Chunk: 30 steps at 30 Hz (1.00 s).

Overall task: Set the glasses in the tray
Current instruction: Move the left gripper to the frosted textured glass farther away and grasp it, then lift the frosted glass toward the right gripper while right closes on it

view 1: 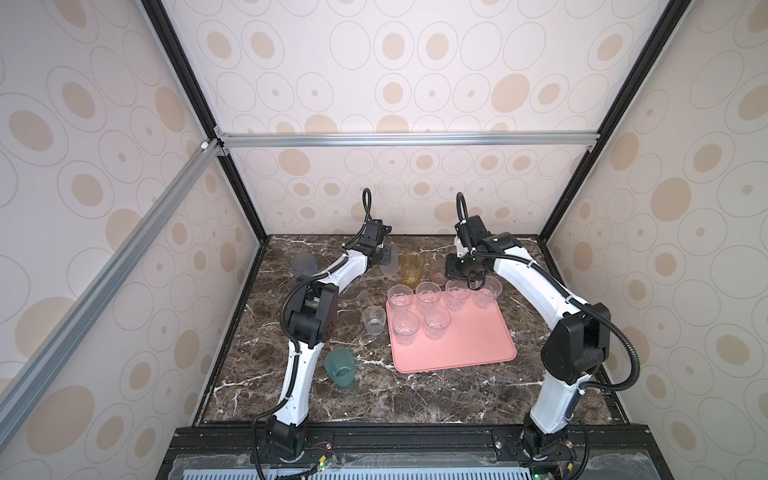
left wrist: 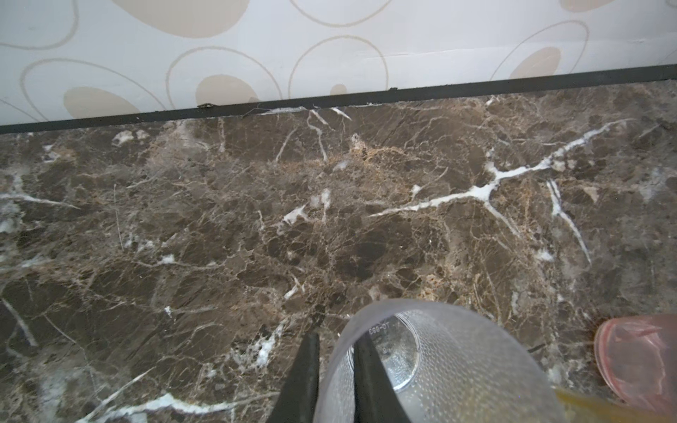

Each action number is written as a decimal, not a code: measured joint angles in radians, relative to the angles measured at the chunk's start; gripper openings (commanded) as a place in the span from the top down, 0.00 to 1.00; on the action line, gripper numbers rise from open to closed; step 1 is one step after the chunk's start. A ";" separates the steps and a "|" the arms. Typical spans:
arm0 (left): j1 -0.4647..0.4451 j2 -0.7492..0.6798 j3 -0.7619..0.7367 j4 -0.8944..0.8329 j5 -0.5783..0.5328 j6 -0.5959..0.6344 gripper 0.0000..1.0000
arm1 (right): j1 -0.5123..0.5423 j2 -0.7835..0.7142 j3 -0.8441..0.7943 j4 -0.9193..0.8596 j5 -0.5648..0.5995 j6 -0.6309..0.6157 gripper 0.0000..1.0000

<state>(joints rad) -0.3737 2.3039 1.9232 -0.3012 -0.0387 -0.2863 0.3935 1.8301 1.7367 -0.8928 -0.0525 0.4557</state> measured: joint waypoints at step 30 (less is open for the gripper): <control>0.016 -0.657 -0.524 0.147 -0.090 -0.081 0.96 | 0.317 -0.133 0.106 -0.005 0.230 0.056 0.67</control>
<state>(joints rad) -0.3573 1.6474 1.3991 -0.1543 -0.1287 -0.3672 0.7109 1.6970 1.8427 -0.8982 0.1776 0.5114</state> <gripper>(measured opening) 0.069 0.333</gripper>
